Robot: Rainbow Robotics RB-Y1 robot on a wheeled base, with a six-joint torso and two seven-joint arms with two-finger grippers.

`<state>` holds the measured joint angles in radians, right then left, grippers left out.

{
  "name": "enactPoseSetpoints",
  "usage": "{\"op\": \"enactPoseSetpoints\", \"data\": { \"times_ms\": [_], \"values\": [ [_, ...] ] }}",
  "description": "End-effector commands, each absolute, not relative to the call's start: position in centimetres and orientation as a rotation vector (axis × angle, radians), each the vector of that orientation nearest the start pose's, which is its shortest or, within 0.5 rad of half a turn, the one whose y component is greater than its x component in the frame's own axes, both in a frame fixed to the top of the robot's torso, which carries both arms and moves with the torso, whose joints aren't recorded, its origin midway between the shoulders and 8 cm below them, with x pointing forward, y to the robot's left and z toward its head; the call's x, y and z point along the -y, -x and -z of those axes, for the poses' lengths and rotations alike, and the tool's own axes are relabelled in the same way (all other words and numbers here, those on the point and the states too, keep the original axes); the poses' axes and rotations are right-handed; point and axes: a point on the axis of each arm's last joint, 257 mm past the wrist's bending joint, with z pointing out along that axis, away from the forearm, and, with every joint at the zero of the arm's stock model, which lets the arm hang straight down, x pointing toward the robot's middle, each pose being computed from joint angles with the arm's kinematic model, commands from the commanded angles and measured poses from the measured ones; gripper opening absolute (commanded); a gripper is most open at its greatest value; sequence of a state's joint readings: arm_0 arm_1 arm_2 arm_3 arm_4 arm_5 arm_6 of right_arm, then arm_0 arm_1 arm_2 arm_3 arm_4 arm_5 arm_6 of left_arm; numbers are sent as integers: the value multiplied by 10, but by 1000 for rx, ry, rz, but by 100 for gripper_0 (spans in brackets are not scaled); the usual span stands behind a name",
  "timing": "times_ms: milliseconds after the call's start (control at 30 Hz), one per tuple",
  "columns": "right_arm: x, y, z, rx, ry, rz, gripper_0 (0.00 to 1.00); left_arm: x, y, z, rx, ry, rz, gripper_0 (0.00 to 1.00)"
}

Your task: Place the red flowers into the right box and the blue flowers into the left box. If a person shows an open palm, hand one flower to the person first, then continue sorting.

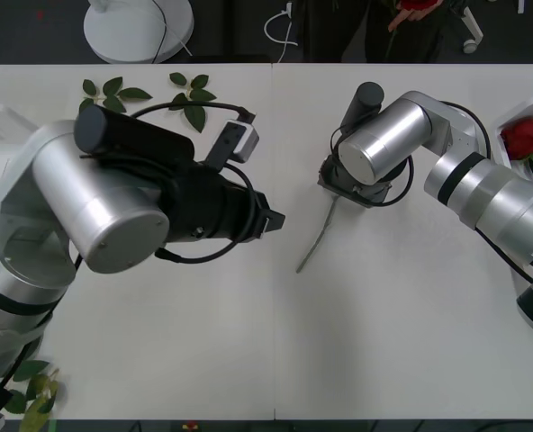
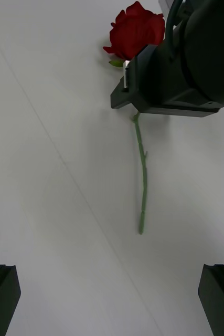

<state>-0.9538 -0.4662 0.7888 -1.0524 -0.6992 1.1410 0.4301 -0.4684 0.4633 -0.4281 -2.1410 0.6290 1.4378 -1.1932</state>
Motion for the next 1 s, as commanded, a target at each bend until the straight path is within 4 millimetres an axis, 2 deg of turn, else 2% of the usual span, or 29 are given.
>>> {"op": "enactPoseSetpoints", "data": {
  "times_ms": [33, 167, 333, 433, 467, 533, 600, 700, 867, 933, 1000],
  "values": [
    [125, -582, 310, -2611, -511, -200, 100, -65, -436, 125, -2226, -713, 443, 100],
    [127, -583, 316, -2614, -509, -191, 100, -90, -433, 115, -2203, -793, 448, 100],
    [129, -582, 320, -2627, -507, -174, 100, -119, -429, 119, -2108, -913, 502, 100],
    [132, -581, 323, -2635, -507, -164, 97, -126, -424, 124, -2046, -972, 573, 100],
    [134, -581, 324, -2636, -506, -161, 92, -127, -422, 124, -2033, -983, 591, 100],
    [140, -578, 330, -2648, -512, -139, 69, -137, -419, 129, -1966, -1035, 636, 100],
    [148, -577, 336, -2656, -523, -111, 54, -143, -415, 130, -1917, -1051, 685, 100],
    [163, -575, 349, -2663, -529, -57, 53, -152, -408, 130, -1829, -1091, 728, 100],
    [171, -576, 363, -2658, -532, -57, 24, -161, -394, 120, -1680, -1141, 798, 100],
    [175, -576, 365, -2662, -535, -51, 0, -165, -389, 112, -1616, -1174, 812, 100],
    [177, -575, 366, -2665, -535, -48, 0, -168, -385, 105, -1623, -1158, 849, 100]
  ]
}}
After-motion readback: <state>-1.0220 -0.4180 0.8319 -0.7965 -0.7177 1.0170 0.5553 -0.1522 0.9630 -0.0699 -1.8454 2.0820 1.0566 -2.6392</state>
